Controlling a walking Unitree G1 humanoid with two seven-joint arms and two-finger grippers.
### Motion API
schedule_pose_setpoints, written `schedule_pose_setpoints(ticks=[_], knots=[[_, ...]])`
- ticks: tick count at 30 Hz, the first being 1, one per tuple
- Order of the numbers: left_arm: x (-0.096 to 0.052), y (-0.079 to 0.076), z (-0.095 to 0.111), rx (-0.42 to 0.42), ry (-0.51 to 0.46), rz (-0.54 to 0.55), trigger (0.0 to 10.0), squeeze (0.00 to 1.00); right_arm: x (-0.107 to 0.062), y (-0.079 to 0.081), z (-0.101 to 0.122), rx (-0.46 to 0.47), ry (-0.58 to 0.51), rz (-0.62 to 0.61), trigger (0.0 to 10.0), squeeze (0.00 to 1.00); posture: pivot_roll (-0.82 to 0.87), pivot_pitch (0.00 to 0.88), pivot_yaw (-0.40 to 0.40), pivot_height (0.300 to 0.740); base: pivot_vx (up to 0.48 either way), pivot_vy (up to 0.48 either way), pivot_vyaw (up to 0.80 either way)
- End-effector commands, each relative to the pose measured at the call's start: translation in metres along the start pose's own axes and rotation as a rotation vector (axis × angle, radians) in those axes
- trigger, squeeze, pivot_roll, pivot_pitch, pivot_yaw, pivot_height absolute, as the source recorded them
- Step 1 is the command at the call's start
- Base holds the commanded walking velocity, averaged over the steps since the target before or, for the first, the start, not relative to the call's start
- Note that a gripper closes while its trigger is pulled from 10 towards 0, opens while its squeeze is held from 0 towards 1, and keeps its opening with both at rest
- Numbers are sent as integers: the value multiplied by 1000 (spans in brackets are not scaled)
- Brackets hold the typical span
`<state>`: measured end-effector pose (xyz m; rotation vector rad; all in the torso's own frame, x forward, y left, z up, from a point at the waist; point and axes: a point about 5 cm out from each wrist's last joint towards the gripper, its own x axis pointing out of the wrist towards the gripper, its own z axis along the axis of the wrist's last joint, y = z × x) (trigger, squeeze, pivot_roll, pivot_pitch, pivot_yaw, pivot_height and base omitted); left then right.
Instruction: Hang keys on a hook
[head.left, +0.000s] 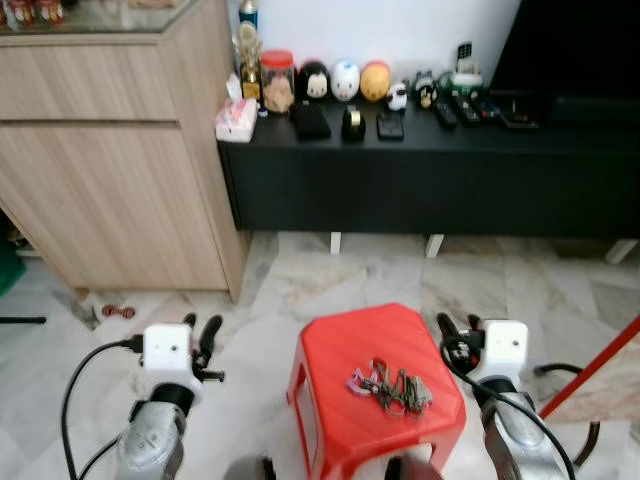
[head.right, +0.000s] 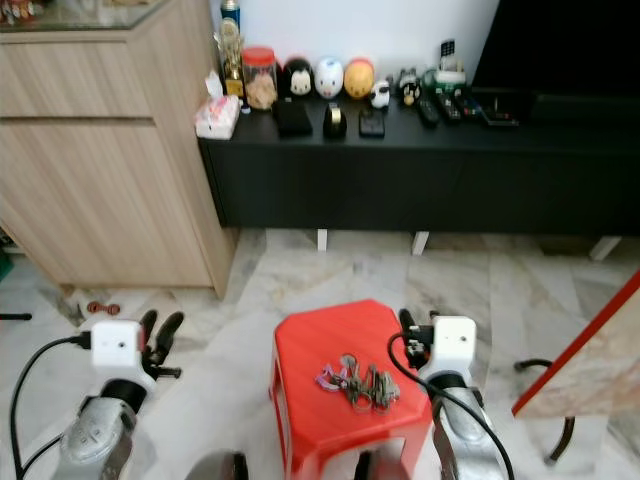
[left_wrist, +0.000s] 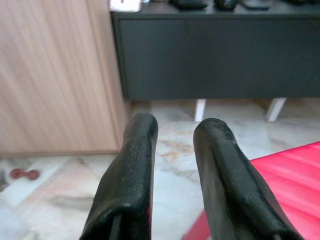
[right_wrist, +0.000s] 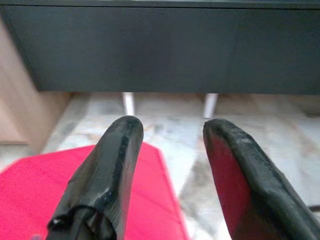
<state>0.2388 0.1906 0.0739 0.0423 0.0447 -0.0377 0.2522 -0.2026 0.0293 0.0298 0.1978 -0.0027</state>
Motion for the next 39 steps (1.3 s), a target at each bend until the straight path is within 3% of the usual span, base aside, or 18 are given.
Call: schedule_pose_setpoints(ticks=[1, 7, 14, 21, 31, 39], knots=[[-2, 5, 0, 2, -6, 17, 10000, 0, -2, 0, 3, -3, -19, 6, 10000, 0, -41, 0, -49, 635, 0, 0, 0], [-8, 14, -4, 3, 9, 33, 10000, 0, -9, 2, 2, -57, -19, 36, 10000, 0, -55, 0, -44, 635, 0, 0, 0], [-15, 5, -6, -2, 16, -16, 10000, 0, -18, -1, 0, -80, -11, 43, 10000, 0, -63, 0, -38, 635, 0, 0, 0], [-5, 2, 1, 2, -12, -37, 10000, 0, -11, 8, 3, -85, 2, 66, 10000, 0, -55, 0, -26, 635, 0, 0, 0], [0, 3, 2, 9, -17, -40, 10000, 0, -8, 13, 3, -80, -11, 81, 10000, 0, -42, 0, -18, 580, 0, 0, 0], [2, 7, 3, 17, -18, -28, 10000, 0, -3, 19, 5, -70, -12, 108, 10000, 0, -31, 0, -21, 580, 0, 0, 0]])
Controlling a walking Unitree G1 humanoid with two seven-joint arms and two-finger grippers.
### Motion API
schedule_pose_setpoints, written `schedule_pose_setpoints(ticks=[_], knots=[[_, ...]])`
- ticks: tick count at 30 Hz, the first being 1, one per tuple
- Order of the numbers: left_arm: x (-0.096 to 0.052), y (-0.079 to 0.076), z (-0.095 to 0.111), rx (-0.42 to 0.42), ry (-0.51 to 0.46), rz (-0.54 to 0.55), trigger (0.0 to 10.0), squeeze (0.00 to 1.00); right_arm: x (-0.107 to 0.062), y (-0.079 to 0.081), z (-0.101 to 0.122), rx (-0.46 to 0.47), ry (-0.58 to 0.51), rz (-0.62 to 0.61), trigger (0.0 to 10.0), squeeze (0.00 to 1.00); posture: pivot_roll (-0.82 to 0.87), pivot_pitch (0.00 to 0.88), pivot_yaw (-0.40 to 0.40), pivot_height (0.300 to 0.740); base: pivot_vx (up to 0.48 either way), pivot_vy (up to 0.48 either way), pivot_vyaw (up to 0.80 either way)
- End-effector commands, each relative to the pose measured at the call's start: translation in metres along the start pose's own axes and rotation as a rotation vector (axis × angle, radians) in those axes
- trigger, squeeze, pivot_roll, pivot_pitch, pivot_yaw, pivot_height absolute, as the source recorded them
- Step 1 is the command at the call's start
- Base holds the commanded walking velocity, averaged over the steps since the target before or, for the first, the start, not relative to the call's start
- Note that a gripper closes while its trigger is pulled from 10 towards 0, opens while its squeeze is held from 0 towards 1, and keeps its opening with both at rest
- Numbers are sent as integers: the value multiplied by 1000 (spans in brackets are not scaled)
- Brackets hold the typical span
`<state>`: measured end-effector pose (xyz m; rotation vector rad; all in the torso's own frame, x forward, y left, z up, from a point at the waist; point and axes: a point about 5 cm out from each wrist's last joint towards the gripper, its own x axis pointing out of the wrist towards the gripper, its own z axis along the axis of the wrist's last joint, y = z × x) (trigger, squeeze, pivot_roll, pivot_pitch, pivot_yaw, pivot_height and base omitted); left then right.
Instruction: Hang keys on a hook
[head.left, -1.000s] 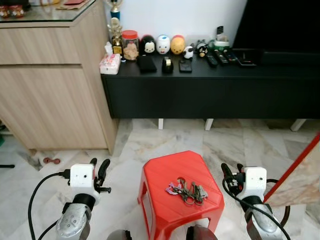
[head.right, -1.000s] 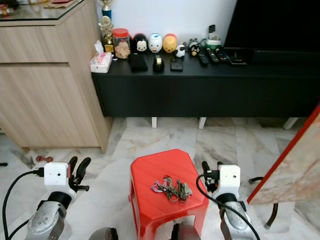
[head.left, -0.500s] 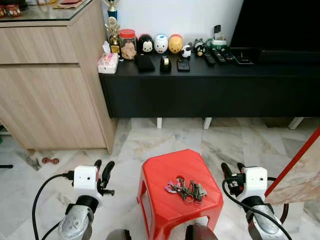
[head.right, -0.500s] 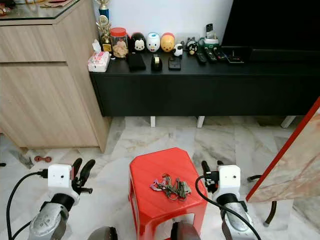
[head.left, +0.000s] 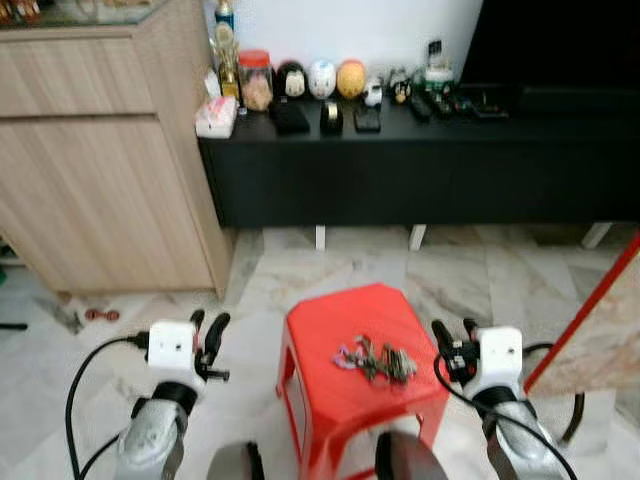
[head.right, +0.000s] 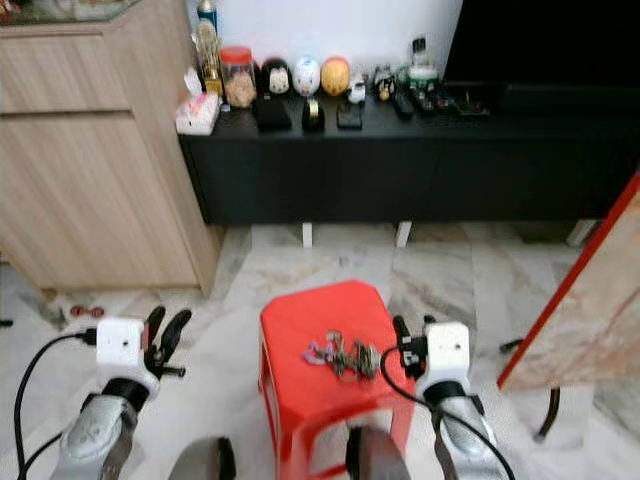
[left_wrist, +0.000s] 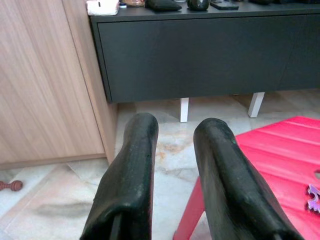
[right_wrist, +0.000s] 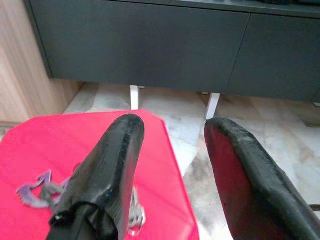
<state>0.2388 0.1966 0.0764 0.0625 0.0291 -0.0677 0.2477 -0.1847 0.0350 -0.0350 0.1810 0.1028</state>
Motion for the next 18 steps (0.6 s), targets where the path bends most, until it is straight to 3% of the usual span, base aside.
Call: schedule_pose_setpoints(ticks=[1, 6, 13, 18], knots=[[2, 1, 1, -5, -2, 2, 10000, 0, 4, 2, 0, -1, 9, 22, 10000, 0, -30, 0, -21, 580, 0, 0, 0], [4, 0, 1, -8, 0, 0, 10000, 0, 14, 7, 3, -58, 27, 91, 10000, 0, -32, 0, -19, 580, 0, 0, 0], [7, -3, 2, -3, -2, -16, 10000, 0, 29, 8, 2, -268, 105, 216, 10000, 0, -25, 0, -12, 580, 0, 0, 0], [8, -3, 3, -2, 0, -18, 10000, 0, 38, 12, 2, -331, 137, 324, 10000, 0, -18, 0, -8, 580, 0, 0, 0]])
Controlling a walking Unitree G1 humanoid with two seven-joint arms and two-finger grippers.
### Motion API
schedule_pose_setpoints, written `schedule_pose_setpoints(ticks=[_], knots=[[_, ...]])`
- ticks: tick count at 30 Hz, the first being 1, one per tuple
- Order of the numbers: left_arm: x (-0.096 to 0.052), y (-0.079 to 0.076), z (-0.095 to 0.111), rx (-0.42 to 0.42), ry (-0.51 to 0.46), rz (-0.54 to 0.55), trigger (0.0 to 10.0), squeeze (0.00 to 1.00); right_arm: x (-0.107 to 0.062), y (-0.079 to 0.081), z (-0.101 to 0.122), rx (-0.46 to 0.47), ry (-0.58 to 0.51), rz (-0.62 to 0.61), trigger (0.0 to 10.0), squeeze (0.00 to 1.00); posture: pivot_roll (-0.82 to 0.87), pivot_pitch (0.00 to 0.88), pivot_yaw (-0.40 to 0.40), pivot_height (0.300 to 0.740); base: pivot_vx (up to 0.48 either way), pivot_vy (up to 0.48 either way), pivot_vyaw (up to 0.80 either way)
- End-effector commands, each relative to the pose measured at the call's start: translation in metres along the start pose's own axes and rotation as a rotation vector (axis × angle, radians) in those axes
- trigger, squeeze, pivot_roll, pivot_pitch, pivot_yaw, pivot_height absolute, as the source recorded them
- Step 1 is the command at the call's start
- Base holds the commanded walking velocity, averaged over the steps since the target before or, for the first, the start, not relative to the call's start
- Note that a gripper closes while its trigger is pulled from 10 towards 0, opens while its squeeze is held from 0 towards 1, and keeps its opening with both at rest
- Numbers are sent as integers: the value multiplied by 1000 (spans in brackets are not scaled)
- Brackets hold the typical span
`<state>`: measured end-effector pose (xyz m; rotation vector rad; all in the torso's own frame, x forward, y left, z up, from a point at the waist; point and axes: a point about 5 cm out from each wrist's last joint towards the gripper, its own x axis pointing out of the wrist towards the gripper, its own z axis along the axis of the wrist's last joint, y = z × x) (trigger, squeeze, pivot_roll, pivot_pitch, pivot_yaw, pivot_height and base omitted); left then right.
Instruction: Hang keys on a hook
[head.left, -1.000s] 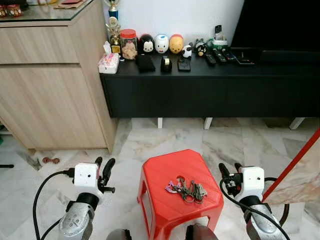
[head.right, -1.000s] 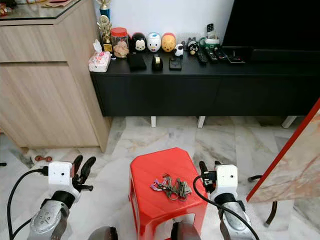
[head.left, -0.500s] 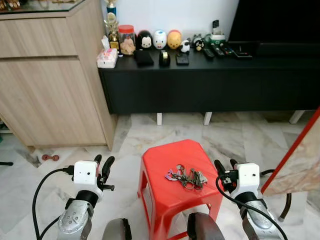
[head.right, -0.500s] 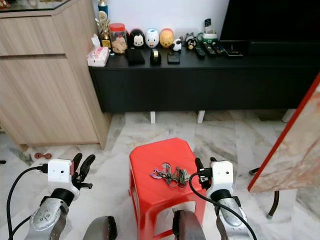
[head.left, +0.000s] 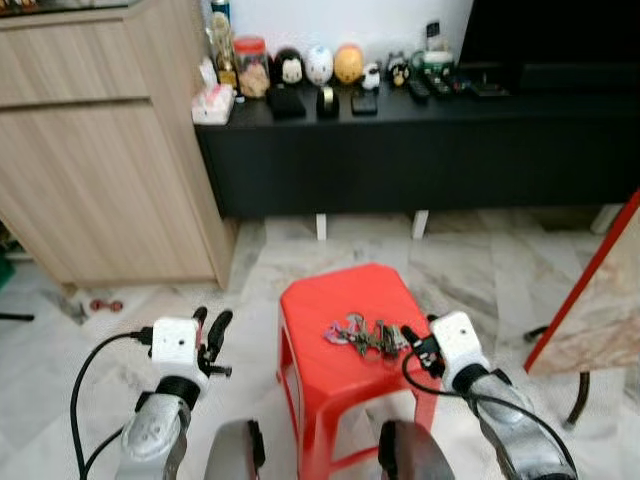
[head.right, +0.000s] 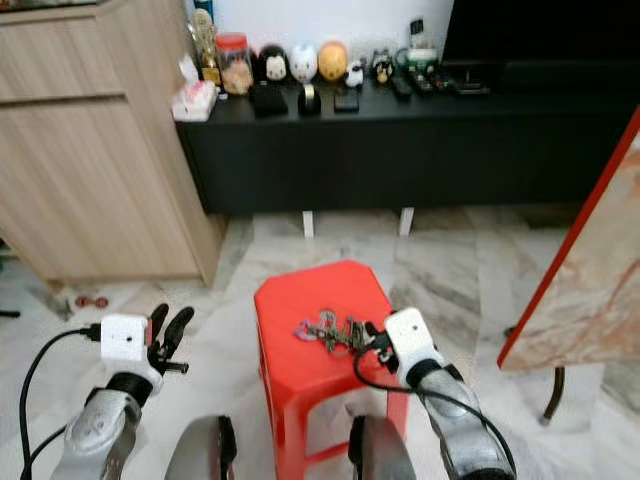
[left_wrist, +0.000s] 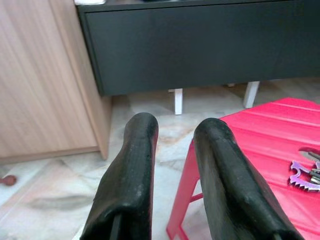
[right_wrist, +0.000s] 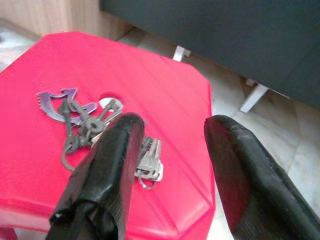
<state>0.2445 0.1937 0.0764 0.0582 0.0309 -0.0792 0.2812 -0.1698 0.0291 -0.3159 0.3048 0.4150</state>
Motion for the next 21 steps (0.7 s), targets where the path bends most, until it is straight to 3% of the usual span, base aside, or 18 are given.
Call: schedule_pose_setpoints(ticks=[1, 5, 8, 14, 19, 21], knots=[[3, 0, 3, 2, -1, -6, 10000, 0, 5, 1, 6, -80, -12, 85, 10000, 0, -17, 0, -8, 580, 0, 0, 0], [3, -1, 3, 1, 1, -10, 10000, 0, 9, 6, 15, -217, -15, 209, 10000, 0, -16, 0, -7, 580, 0, 0, 0], [3, -1, 2, 0, 3, -11, 10000, 0, 11, 6, 15, -223, 5, 254, 10000, 0, -13, 0, -11, 580, 0, 0, 0], [3, -1, 3, -1, 3, -14, 10000, 0, 7, 9, -7, -344, 116, 369, 10000, 0, 1, 0, -10, 580, 0, 0, 0], [4, 0, 3, -1, 4, -17, 10000, 0, 6, 11, -15, -405, 159, 396, 10000, 0, 2, 0, -5, 580, 0, 0, 0], [4, 0, 4, 0, 4, -19, 10000, 0, 8, 6, -18, -409, 195, 349, 10000, 0, 5, 0, -1, 580, 0, 0, 0]])
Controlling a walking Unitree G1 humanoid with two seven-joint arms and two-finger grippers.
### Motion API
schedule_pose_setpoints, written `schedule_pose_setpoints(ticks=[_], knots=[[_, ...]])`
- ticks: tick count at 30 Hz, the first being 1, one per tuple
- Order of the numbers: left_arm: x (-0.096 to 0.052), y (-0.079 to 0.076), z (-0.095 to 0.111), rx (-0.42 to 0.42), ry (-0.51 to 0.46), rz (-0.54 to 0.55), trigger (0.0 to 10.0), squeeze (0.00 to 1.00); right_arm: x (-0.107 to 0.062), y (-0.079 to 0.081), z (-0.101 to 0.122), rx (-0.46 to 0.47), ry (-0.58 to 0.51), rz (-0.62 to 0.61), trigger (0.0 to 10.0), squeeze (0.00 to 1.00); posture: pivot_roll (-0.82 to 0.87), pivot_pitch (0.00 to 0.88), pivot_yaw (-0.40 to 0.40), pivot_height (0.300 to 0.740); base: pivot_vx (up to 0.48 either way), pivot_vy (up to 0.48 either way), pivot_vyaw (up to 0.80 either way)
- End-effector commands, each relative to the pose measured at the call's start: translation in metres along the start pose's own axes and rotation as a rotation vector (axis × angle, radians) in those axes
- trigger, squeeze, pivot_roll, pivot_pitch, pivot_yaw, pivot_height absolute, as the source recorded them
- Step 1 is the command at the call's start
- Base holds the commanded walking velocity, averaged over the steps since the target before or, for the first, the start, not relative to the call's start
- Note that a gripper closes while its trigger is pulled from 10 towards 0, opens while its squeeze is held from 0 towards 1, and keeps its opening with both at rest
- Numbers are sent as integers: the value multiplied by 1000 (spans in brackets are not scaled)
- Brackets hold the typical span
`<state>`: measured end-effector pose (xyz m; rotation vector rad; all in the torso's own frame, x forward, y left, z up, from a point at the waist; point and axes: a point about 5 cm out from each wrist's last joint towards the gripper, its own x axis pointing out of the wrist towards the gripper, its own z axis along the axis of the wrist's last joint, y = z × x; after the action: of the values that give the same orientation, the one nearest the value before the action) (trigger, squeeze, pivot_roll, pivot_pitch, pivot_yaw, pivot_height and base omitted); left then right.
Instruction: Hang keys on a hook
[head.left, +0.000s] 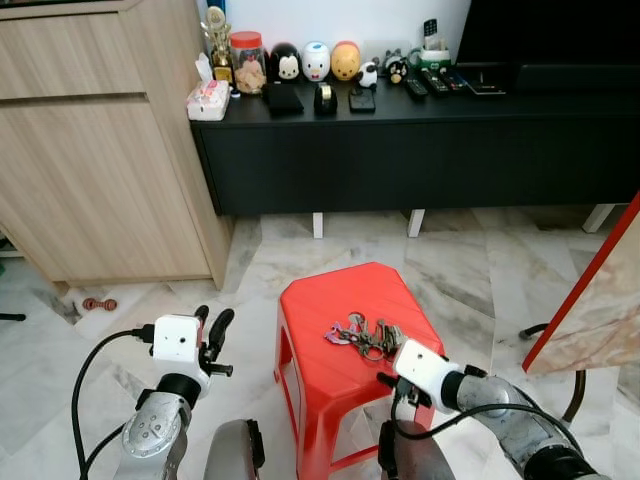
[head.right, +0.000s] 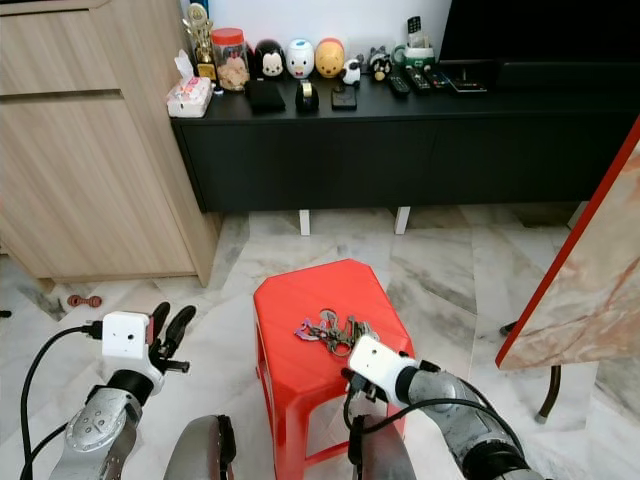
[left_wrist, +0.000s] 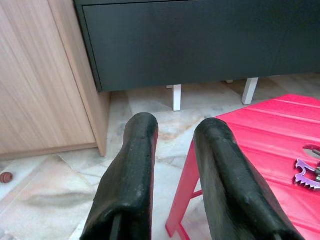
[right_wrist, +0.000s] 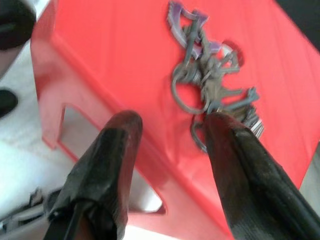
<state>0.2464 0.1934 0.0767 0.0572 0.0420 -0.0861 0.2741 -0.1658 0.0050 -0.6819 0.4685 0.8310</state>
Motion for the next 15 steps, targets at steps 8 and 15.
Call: schedule_pose_setpoints(ticks=[8, 15], knots=[[2, 2, 4, 6, -6, -18, 10000, 0, 1, -14, -2, -39, 60, -65, 10000, 1000, 8, 0, 8, 580, 0, 0, 0], [2, 3, 5, 13, -6, -16, 10000, 0, 3, -17, -1, -53, 74, -82, 10000, 0, 12, 0, 13, 580, 0, 0, 0]])
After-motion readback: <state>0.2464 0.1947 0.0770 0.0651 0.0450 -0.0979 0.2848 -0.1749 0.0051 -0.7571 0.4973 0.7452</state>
